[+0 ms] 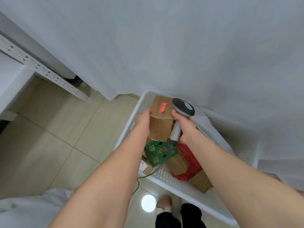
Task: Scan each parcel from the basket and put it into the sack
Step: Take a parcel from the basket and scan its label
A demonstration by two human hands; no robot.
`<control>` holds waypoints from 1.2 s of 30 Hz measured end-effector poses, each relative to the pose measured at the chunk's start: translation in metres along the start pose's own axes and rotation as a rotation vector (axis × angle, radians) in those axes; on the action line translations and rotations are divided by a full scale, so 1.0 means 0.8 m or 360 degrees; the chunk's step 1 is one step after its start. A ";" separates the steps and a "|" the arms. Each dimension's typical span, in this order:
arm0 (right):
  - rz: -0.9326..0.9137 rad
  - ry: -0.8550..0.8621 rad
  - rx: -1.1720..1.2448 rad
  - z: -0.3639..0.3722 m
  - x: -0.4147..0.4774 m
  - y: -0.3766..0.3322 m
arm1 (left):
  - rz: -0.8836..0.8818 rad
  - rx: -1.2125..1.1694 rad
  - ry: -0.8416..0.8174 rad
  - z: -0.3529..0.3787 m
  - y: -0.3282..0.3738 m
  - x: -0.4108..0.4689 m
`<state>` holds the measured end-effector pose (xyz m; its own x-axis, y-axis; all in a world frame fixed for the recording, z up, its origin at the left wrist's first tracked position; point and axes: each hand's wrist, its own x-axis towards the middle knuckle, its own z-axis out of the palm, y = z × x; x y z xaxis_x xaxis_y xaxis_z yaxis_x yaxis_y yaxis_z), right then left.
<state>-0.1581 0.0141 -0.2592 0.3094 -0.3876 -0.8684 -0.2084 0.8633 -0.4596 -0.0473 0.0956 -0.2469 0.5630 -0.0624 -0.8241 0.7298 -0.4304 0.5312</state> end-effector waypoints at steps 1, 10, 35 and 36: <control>0.0005 -0.0001 -0.0021 -0.002 -0.020 -0.004 | 0.0018 0.0008 -0.0039 -0.004 0.007 -0.023; 0.0069 0.0042 0.0169 -0.023 -0.180 -0.042 | 0.0148 0.0106 -0.0296 -0.033 0.049 -0.178; -0.0477 0.0101 -0.0098 -0.179 -0.506 -0.118 | 0.0254 0.0405 -0.0750 -0.059 0.049 -0.550; -0.0488 0.0103 -0.0114 -0.182 -0.515 -0.119 | 0.0310 0.0391 -0.0716 -0.063 0.047 -0.561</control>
<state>-0.4004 0.0444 0.1151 0.3086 -0.6480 -0.6963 -0.1803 0.6789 -0.7117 -0.2528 0.1526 0.1529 0.4182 -0.5176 -0.7465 0.4860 -0.5668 0.6652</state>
